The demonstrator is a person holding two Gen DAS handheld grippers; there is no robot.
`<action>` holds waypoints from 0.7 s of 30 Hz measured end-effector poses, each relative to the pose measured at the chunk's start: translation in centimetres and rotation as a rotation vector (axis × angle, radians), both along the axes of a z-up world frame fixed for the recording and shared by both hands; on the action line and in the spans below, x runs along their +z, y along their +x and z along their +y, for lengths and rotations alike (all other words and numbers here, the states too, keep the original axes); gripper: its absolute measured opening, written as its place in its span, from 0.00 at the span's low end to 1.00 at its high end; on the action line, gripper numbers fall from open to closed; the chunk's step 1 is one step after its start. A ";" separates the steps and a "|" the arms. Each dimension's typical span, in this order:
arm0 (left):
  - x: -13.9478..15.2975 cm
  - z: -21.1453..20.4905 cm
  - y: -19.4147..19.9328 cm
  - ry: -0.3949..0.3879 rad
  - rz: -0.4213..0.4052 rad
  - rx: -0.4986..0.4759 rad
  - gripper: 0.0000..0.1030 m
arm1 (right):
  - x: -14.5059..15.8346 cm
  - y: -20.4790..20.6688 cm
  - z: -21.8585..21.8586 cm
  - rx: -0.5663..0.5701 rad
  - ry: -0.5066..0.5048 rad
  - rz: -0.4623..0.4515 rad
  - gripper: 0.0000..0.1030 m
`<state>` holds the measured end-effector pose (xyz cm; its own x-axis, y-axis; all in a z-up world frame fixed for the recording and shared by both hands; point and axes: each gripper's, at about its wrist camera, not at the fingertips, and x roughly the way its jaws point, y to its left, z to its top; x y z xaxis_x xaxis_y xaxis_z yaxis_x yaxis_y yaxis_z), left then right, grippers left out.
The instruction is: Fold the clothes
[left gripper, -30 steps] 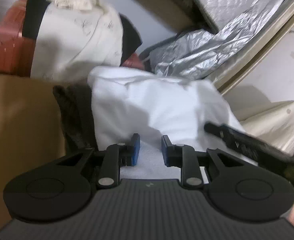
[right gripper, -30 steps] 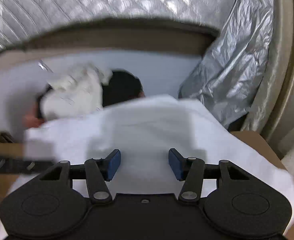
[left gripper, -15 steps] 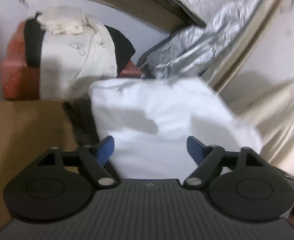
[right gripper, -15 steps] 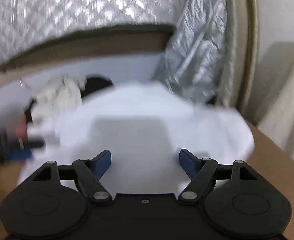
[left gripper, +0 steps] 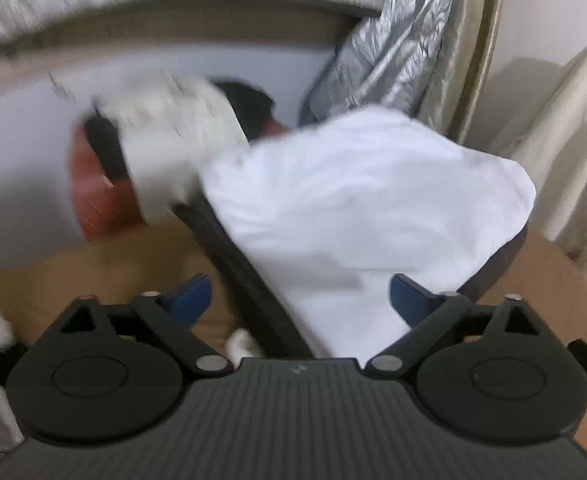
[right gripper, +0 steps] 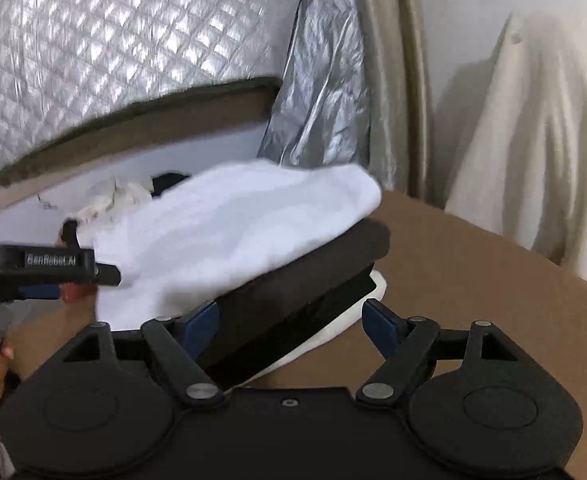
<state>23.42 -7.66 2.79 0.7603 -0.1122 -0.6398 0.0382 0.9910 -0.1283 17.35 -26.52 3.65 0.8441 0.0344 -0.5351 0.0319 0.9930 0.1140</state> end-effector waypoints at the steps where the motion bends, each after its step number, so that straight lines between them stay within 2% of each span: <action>1: 0.6 -0.3 -1.0 0.026 -0.023 0.000 1.00 | 0.3 -0.7 0.2 -0.001 0.004 -0.003 0.80; 4: 2.2 -1.1 -3.1 0.076 -0.060 -0.044 1.00 | 1.3 -2.8 0.7 -0.005 0.015 -0.011 0.80; 8: 3.8 -3.0 -4.5 0.143 -0.087 -0.056 1.00 | 2.7 -5.4 0.5 -0.027 0.014 -0.019 0.80; 10: 4.4 -4.6 -5.4 0.206 -0.099 -0.059 1.00 | 3.1 -6.9 0.6 -0.040 0.004 -0.018 0.81; 12: 4.8 -5.9 -5.9 0.237 -0.109 -0.104 1.00 | 3.3 -8.5 0.3 -0.065 0.003 -0.004 0.82; 16: 5.3 -6.6 -8.4 0.175 -0.094 -0.169 1.00 | 3.4 -11.4 -0.2 -0.097 0.006 0.010 0.82; 21: 5.2 -7.1 -12.6 0.171 -0.072 -0.186 1.00 | 3.4 -14.4 -0.9 -0.116 0.016 0.013 0.82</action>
